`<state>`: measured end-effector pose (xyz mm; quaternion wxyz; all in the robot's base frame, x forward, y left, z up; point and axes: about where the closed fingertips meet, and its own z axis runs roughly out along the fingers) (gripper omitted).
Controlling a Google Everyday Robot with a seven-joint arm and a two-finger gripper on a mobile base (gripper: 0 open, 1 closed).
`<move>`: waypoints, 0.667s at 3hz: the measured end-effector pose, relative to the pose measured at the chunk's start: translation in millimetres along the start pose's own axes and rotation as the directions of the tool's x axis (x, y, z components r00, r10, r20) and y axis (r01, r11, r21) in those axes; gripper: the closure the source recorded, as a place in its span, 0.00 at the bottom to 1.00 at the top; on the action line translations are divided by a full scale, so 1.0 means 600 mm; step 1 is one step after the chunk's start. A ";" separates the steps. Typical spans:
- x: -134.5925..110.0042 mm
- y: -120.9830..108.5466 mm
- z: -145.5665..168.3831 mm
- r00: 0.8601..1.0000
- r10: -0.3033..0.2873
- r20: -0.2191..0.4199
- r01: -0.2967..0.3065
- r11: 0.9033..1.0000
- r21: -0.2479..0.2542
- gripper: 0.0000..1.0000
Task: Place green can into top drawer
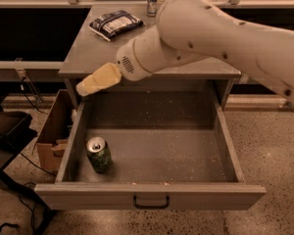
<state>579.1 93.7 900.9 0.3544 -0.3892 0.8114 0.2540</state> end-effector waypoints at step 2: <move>0.090 -0.062 -0.163 0.999 0.047 -0.001 -0.044 0.953 0.301 0.00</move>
Offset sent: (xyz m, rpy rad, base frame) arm -0.0495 -0.1782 0.0165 -0.2262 -0.1660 -0.3882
